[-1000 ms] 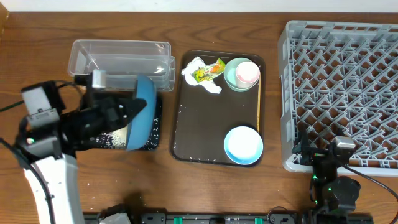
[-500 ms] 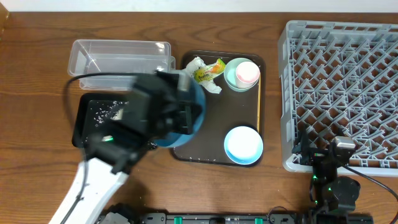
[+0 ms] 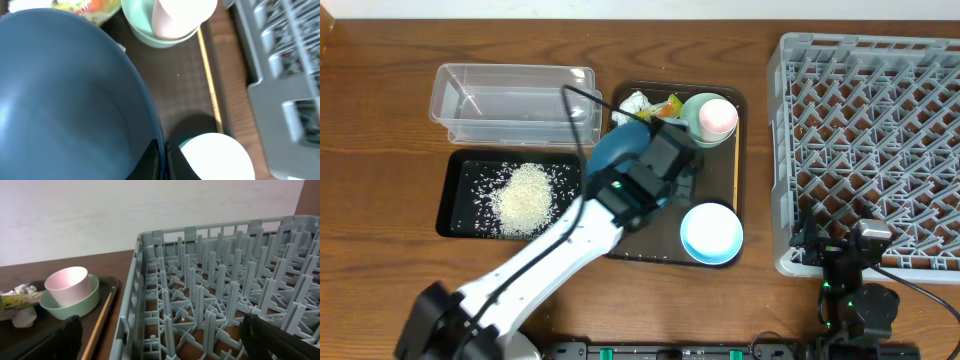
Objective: Sort waste into correct bins and load items into the dishwasher rack
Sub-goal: 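Carry the empty blue plate back and set it on the brown tray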
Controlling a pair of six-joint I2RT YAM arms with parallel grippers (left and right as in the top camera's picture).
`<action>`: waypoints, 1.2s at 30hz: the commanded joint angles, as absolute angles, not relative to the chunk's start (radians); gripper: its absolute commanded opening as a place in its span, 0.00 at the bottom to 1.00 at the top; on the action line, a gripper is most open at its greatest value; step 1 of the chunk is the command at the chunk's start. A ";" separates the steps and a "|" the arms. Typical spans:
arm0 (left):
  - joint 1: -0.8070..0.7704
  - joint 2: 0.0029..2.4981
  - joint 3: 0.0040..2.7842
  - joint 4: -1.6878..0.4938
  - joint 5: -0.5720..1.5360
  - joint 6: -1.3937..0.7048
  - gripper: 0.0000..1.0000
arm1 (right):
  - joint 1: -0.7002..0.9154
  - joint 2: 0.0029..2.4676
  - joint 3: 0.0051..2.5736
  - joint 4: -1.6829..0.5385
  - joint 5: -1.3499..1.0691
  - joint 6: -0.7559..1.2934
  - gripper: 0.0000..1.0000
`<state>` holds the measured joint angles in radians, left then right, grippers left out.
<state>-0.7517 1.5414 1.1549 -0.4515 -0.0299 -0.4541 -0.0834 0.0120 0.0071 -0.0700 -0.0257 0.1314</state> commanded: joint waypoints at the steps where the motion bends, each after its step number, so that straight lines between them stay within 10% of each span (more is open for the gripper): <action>1: -0.768 1.572 1.163 -0.431 -0.071 -0.482 0.06 | -0.059 0.007 0.006 -0.074 -0.019 0.122 0.99; 13: -0.777 1.618 1.162 -0.429 -0.060 -0.511 0.07 | -0.059 0.007 0.006 -0.074 -0.019 0.122 0.99; 36: -0.760 1.448 1.163 -0.473 0.012 -0.514 0.60 | -0.059 0.007 0.006 -0.074 -0.019 0.122 0.99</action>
<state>-0.7742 1.5204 1.1549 -0.4614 0.0177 -0.5114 -0.0834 0.0120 0.0071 -0.0700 -0.0257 0.1314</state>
